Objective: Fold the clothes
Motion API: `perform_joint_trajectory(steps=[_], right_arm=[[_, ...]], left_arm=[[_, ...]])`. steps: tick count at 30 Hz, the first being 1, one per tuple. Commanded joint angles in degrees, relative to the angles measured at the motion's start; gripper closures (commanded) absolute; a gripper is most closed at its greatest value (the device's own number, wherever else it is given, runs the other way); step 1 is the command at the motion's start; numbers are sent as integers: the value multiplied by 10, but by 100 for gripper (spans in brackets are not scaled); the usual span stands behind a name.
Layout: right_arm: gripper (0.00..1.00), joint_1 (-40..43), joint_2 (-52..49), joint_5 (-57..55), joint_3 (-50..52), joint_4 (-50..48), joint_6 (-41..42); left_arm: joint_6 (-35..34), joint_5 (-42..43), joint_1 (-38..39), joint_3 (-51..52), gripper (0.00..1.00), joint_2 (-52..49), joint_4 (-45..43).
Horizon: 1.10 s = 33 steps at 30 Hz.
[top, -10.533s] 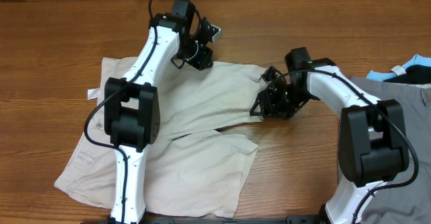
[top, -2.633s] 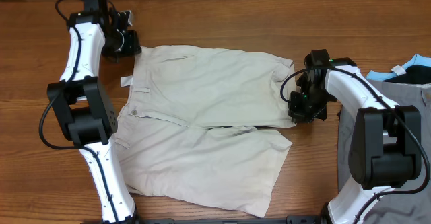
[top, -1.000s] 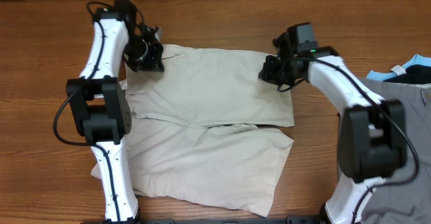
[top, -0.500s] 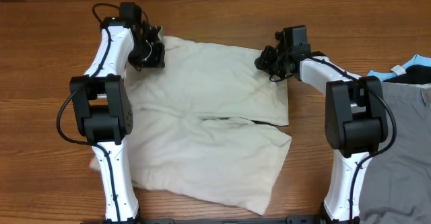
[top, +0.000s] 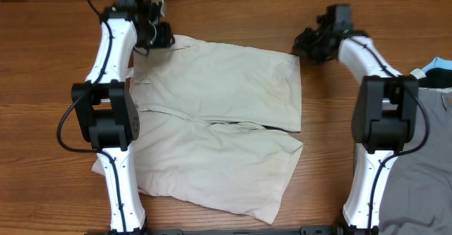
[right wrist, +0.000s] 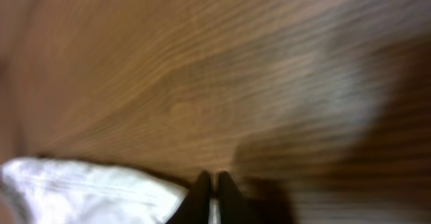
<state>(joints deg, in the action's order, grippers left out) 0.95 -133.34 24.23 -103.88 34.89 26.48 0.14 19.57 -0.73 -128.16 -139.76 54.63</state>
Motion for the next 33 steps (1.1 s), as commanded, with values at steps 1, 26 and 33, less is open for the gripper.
perform_joint_trajectory(steps=[1,26,33], right_arm=[[85,16,27,44,-108,72,-83],[56,-86,349,-54,-181,622,-172],[41,-141,350,-81,-63,608,-128]], left_arm=[[7,14,-2,-127,47,8,53],[14,-65,-16,-441,34,240,422],[14,-110,-16,-248,21,394,422]])
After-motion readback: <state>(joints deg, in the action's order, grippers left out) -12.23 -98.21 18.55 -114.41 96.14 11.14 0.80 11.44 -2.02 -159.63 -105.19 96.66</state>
